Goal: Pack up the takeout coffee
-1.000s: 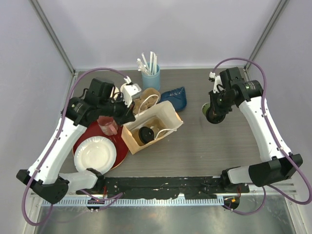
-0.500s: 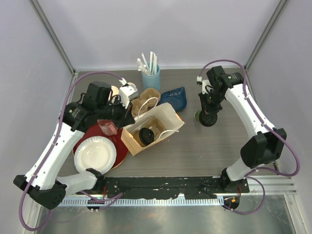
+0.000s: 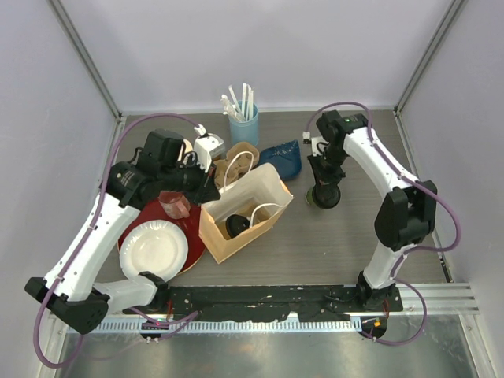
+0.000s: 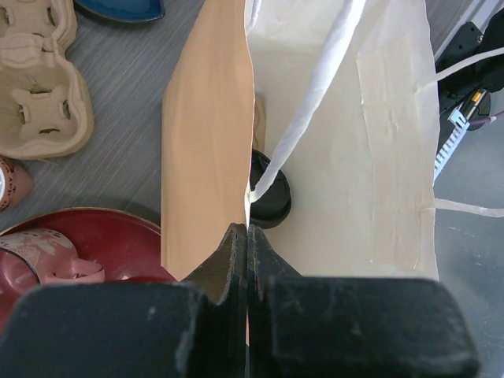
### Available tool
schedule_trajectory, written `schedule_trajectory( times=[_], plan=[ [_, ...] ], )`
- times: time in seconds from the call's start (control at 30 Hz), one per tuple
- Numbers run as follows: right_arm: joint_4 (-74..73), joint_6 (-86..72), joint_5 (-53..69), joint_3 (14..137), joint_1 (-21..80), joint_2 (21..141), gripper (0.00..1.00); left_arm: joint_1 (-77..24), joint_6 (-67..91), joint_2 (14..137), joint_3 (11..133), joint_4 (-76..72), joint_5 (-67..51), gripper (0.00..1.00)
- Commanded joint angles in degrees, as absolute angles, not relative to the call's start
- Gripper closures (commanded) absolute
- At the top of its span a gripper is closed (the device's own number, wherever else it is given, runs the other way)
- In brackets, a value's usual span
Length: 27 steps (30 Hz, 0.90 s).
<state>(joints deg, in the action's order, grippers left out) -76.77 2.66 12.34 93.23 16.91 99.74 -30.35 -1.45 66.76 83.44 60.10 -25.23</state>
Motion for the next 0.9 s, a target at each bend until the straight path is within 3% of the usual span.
schedule_trajectory(
  times=[0.0,0.43,0.87],
  plan=[
    [-80.5,3.6,12.2,96.4,17.6,102.5,0.99,-30.1,-0.6,66.6,86.0,58.7,-26.0,1.00],
    [-81.8,3.4,11.1,99.5,18.8,107.1,0.99,-30.1,-1.8,67.5,87.2,59.1,-26.0,1.00],
    [-83.2,-6.3,11.2,101.5,24.3,93.8,0.99,-30.2,-0.6,68.0,87.6,58.3,-25.1,1.00]
  ],
)
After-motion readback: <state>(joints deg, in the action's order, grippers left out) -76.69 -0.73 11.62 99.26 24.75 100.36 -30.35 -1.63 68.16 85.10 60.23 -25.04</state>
